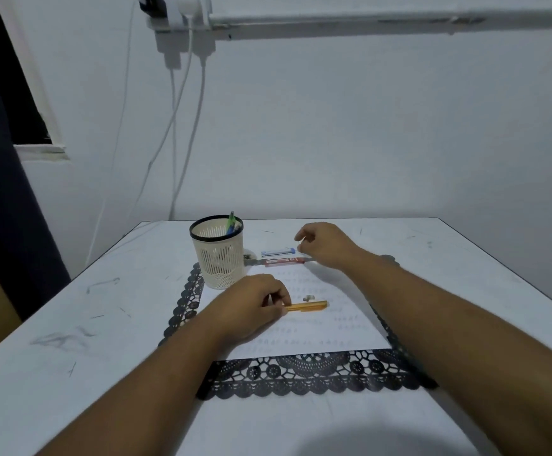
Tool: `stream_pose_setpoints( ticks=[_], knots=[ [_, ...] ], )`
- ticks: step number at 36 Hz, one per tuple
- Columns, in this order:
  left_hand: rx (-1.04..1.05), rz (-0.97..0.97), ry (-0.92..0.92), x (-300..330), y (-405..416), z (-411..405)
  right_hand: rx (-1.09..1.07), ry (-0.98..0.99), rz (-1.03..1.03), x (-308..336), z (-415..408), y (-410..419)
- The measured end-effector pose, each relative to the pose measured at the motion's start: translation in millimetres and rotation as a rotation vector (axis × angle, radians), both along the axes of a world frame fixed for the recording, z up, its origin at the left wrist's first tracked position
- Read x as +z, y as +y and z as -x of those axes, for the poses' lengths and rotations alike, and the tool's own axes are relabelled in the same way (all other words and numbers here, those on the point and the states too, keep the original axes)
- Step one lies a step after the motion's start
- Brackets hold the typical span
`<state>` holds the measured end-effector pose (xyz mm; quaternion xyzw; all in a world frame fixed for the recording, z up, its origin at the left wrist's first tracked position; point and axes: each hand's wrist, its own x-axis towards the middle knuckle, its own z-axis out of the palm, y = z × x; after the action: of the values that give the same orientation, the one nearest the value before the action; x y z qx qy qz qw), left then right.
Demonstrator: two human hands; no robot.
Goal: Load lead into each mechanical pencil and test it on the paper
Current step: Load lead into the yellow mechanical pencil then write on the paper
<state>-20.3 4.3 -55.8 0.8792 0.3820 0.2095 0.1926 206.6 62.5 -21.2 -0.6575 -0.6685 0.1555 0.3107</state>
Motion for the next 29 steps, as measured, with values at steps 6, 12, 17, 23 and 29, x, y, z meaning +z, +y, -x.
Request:
stream_pose_setpoints(
  ticks=[6, 12, 17, 23, 29],
  knots=[
    [0.006, -0.017, -0.004, -3, 3, 3, -0.022, -0.224, 0.055, -15, 12, 44],
    [0.003, -0.013, -0.012, -4, 7, 4, 0.004, -0.309, 0.203, -4, 20, 55],
    [-0.006, -0.009, -0.016, -6, 11, 5, -0.018, -0.337, 0.198, -3, 19, 57],
    [-0.006, -0.002, -0.032, -6, 9, 6, -0.001, -0.222, 0.045, -9, 4, 55],
    [0.045, -0.233, -0.081, 7, -1, 6, -0.011, 0.183, -0.143, 2, -6, 7]
  ],
)
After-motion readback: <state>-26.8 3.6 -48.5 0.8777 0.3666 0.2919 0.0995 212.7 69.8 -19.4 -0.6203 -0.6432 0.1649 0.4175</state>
